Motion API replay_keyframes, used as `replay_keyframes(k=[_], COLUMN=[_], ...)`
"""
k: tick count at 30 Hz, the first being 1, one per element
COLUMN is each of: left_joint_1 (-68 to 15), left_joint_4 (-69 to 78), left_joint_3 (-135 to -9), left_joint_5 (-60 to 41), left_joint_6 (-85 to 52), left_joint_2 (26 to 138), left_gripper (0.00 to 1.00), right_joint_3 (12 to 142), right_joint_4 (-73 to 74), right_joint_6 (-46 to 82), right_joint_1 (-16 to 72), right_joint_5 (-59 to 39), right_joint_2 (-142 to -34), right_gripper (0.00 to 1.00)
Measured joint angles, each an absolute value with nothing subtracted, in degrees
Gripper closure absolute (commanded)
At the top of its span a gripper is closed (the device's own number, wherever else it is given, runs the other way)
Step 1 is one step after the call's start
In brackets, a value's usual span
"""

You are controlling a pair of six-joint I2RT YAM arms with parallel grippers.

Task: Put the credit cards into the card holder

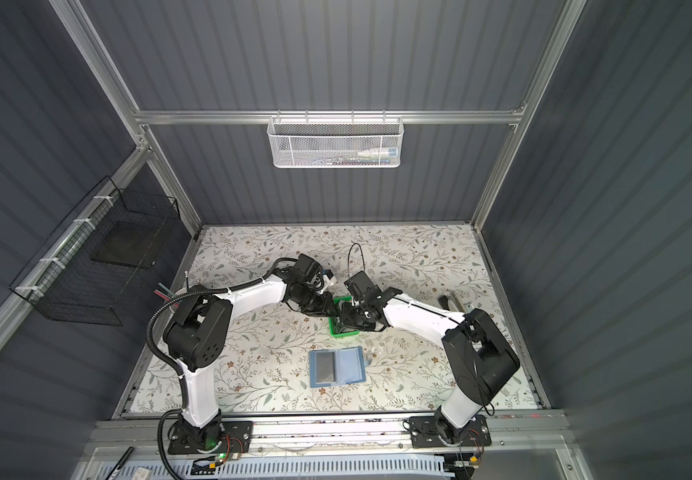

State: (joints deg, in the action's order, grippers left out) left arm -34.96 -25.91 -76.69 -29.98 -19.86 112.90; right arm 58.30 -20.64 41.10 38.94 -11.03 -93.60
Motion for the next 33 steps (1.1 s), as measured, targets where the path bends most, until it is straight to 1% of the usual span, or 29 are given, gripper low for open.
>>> replay_keyframes(k=[4,15,21,33], left_joint_1=[-34.96,-35.33,-35.33,-35.33], left_joint_4=[-25.91,-25.89,-25.82,-21.63], left_joint_3=[-76.69,-76.73,-75.88,-69.93], left_joint_5=[-29.98,-29.39,-28.51,-28.49], left_joint_6=[-19.86,-19.62,-19.2,-22.15], left_joint_2=[112.9,112.71,109.75,99.53], left_gripper=[0.81,0.8,0.75,0.73], right_joint_3=[58.3,58.17,56.07,53.52], right_joint_4=[-20.32,-20.86,-20.08,-19.27], right_joint_6=[40.93,40.45,40.95,42.02], right_joint_1=[38.94,39.33,39.38,39.38], right_joint_5=[-11.25,-9.47,-8.78,-7.68], right_joint_2=[-93.8,-91.5,-88.12,-83.64], right_gripper=[0.91,1.0,1.0,1.0])
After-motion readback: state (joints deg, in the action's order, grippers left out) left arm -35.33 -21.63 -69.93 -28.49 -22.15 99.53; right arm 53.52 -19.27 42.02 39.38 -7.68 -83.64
